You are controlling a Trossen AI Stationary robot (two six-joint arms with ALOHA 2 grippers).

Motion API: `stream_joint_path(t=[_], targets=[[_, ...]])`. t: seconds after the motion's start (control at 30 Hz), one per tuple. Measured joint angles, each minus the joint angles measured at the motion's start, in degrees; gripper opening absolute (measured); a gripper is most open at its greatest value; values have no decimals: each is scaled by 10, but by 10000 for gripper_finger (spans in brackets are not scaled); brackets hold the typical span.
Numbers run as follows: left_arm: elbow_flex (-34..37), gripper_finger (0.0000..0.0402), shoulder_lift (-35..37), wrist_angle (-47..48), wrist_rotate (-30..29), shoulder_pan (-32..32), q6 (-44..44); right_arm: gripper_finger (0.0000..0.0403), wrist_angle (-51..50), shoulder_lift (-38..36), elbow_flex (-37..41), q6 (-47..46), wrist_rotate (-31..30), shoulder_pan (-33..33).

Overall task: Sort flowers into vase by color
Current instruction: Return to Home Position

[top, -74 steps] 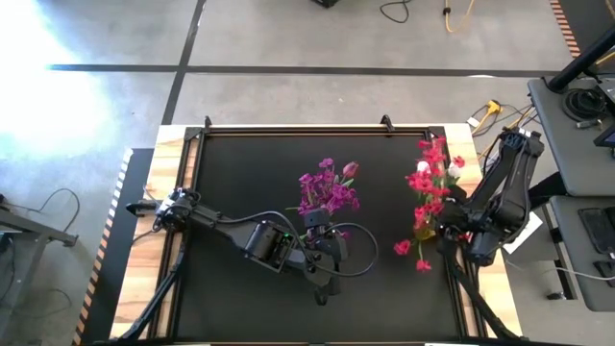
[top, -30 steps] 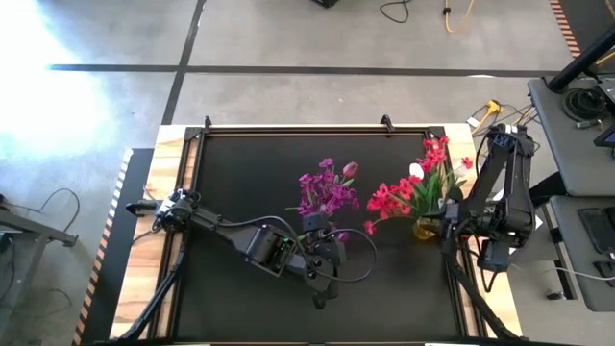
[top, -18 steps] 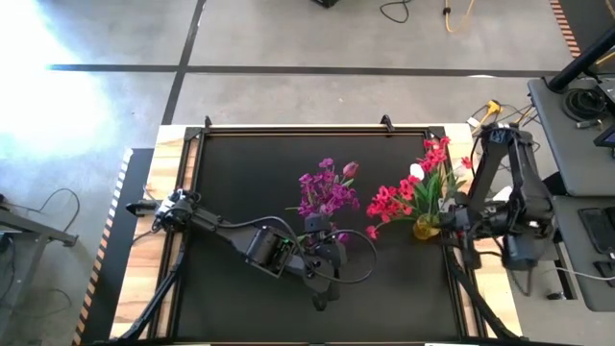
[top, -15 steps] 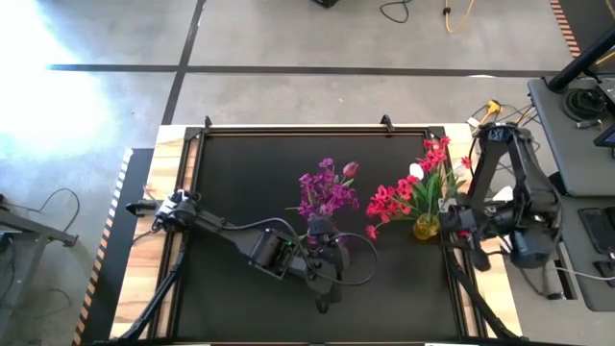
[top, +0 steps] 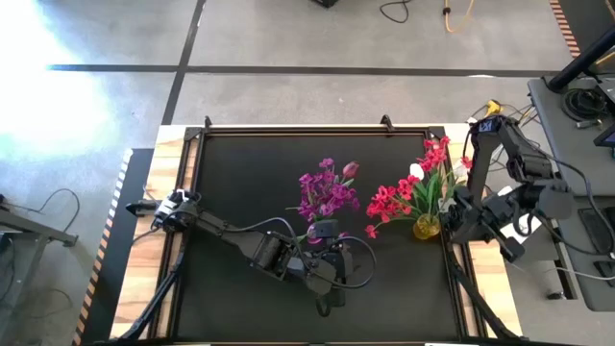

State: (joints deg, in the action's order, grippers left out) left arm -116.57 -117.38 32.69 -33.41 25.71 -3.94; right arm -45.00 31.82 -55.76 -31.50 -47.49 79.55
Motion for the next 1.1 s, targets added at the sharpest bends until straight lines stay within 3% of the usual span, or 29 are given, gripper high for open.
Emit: stream_joint_path(t=[0.2, 0.43, 0.5, 0.6, 0.73, 0.9, 1.1], targets=[[0, 157, 1, -6, 0, -2, 11, 9, 22, 18, 25, 8, 56, -59], [-3, 157, 2, -7, -1, -3, 22, 9, 83, 84, 41, 52, 227, -132], [-4, 157, 3, 7, -2, -3, 24, 9, 110, 85, 44, 86, 241, -131], [-2, 155, 13, 34, -5, 0, 12, 9, 167, 57, 49, 168, 257, -129], [17, 146, 40, 31, -15, 7, 4, 9, 256, -11, 104, 239, 349, -129], [108, 131, 89, -34, -17, 8, -16, 9, 385, -107, 223, 252, 401, -128], [321, 115, 196, -296, 0, 8, 25, 9, 495, -202, 357, 256, 408, -128]])
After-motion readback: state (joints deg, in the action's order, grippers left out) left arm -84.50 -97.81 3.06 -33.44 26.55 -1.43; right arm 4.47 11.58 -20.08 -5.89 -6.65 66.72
